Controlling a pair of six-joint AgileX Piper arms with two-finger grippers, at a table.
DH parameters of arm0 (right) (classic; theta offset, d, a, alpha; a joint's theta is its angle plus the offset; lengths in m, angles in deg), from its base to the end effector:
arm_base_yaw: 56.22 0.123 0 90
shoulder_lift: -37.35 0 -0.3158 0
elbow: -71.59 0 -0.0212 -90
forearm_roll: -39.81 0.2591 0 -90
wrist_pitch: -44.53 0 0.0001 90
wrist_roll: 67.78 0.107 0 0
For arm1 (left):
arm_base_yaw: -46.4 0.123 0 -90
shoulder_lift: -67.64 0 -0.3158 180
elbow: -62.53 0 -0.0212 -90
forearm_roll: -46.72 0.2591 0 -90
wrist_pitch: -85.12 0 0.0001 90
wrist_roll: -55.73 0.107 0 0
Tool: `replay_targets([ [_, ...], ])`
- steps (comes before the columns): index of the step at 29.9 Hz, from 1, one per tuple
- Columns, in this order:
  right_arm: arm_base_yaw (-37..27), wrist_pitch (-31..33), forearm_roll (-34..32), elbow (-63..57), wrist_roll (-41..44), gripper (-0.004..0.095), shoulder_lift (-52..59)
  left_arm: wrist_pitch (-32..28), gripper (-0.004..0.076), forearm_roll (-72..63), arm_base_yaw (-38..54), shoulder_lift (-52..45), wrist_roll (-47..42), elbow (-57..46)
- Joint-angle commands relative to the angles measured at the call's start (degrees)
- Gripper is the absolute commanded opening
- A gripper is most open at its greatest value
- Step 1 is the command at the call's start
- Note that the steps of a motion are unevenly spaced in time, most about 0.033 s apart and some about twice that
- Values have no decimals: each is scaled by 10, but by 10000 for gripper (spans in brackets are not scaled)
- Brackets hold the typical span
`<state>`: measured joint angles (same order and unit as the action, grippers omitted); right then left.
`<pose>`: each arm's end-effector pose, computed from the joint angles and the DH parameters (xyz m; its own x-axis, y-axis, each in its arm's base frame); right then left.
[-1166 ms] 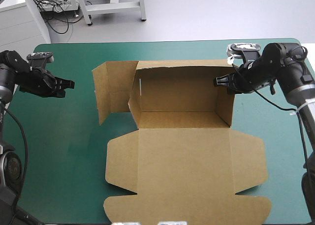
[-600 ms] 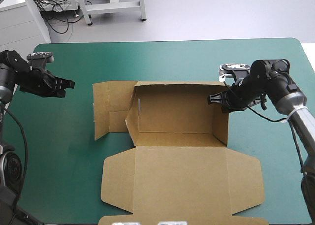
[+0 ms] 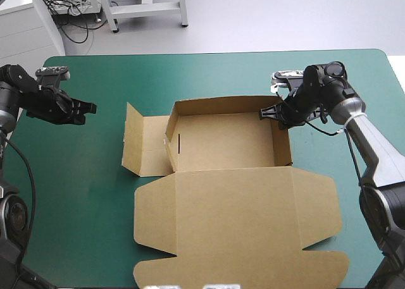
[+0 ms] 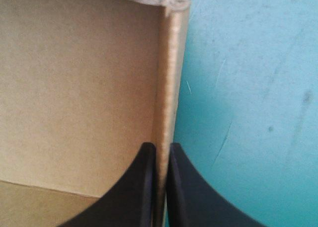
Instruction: Fold the box
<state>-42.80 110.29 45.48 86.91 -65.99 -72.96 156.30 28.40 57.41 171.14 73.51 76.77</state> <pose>0.3915 0.1033 0.3172 -0.9341 -0.1492 -0.3245 -0.1935 0.9751 0.1086 0.3675 0.0391 0.3589 -0.9167 0.0186 -0.3992 0.1077 0.9734 -0.2020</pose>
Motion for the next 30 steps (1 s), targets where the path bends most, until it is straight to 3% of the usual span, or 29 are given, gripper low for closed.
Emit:
replay_targets([
  [1, -2, -5, -31, 16, -7, -5, 6, 26, -8, -19, 1, -24, 2, 15],
  [4, -2, -18, -31, 20, 10, 19, -6, 26, -8, -17, 1, -24, 2, 15],
  [8, -2, -28, -31, 20, 14, 141, -12, 25, -9, -15, 1, -24, 2, 15],
  [15, -2, -21, -31, 48, 40, 523, -12, 23, -13, -29, 1, -24, 2, 15],
  [19, -3, 32, -36, 102, 64, 721, -12, 25, -20, -29, 1, -24, 2, 15],
  [22, -3, 57, -60, 127, 82, 747, -5, 26, -20, -31, 1, -24, 2, 15],
  [30, -3, 57, -37, 122, 96, 748, 33, 25, -32, -37, 1, -24, 2, 15],
])
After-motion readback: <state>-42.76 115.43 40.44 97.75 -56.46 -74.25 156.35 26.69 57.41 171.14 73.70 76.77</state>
